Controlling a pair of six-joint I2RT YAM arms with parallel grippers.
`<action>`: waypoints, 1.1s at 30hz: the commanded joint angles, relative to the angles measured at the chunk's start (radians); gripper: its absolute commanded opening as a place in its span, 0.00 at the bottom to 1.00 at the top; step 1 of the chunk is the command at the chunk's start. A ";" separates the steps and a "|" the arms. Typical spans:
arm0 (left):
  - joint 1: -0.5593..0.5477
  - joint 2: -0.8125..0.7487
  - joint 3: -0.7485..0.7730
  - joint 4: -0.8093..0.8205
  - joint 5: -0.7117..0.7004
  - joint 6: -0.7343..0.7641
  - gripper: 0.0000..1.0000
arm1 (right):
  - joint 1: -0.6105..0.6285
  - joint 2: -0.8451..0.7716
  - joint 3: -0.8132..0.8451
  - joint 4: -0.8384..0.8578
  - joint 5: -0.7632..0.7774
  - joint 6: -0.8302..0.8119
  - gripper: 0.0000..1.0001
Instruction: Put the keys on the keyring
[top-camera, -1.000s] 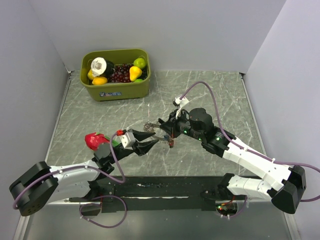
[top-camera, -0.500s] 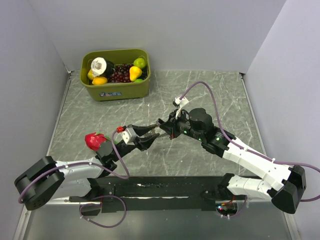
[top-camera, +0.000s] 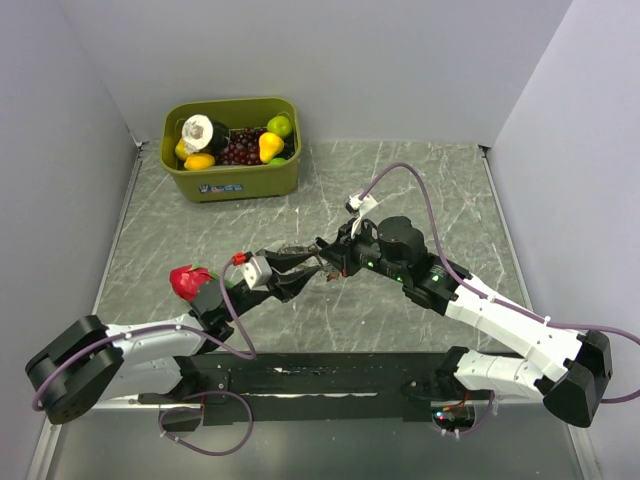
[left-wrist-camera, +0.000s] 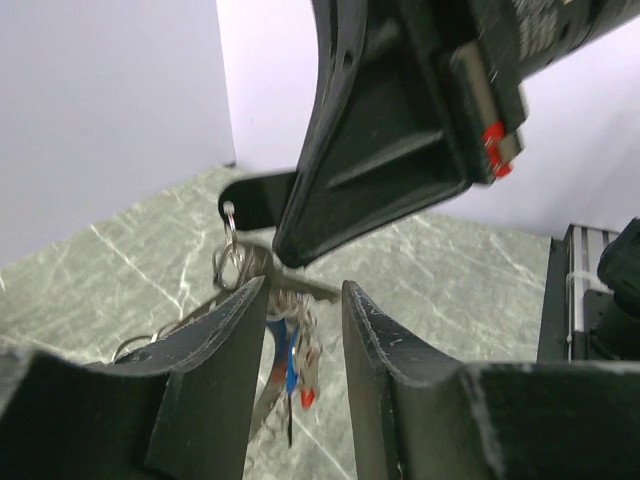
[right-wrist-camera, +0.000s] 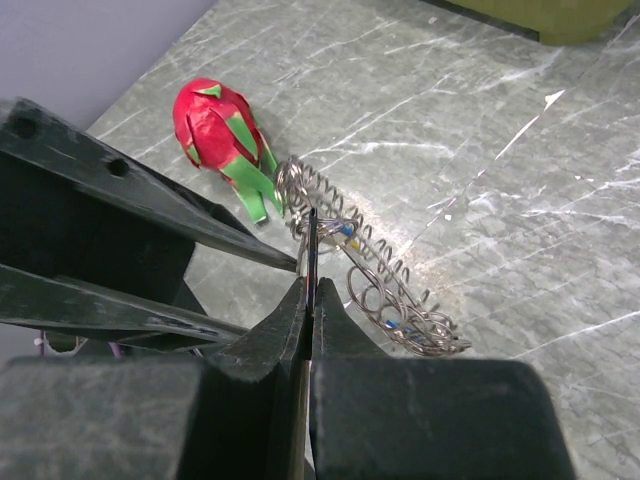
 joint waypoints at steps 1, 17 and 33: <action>-0.002 -0.078 0.002 -0.010 0.025 0.012 0.42 | 0.010 -0.012 0.060 0.079 0.018 -0.006 0.00; -0.021 0.038 0.058 -0.032 0.097 0.003 0.42 | 0.016 -0.007 0.069 0.083 0.023 0.000 0.00; -0.018 -0.006 -0.008 0.034 -0.107 0.025 0.48 | 0.025 -0.001 0.072 0.086 0.011 0.000 0.00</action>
